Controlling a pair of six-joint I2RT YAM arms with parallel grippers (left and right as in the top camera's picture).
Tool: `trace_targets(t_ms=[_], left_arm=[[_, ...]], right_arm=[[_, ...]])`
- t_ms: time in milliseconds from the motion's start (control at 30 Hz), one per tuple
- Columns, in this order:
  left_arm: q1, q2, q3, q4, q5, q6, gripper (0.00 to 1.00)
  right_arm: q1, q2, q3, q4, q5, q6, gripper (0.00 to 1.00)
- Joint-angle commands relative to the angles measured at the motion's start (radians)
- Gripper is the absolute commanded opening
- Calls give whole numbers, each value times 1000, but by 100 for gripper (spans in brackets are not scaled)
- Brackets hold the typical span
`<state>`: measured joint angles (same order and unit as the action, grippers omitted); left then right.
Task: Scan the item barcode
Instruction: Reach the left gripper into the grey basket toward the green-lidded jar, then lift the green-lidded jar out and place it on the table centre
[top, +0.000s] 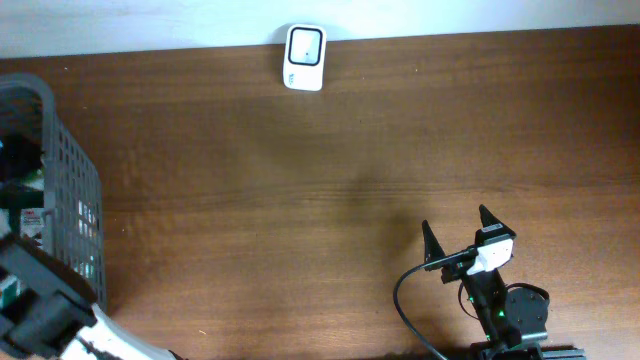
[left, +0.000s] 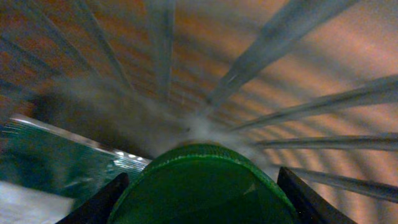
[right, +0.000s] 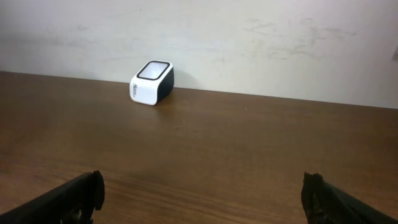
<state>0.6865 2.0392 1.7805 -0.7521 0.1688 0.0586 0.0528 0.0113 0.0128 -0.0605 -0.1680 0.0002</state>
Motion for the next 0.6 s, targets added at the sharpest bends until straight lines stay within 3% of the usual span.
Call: trace_targets(t_ms=[0,300,400,567], left_arm=[[-3,-203,53,3,26,-48,39],[-46,-523,53,14,126,-168,34],[-158,-578,53,-5,150,-167,34],[-521,-528,53,-127,131,-167,35]], right_arm=[[-8,-8,-7,-3,-12,0,98],[-8,-8,-7,-3,-12,0,98],[-8,-8,-7,-3,-12,0,99],[-8,-8,-7,-3,-12,0,98]])
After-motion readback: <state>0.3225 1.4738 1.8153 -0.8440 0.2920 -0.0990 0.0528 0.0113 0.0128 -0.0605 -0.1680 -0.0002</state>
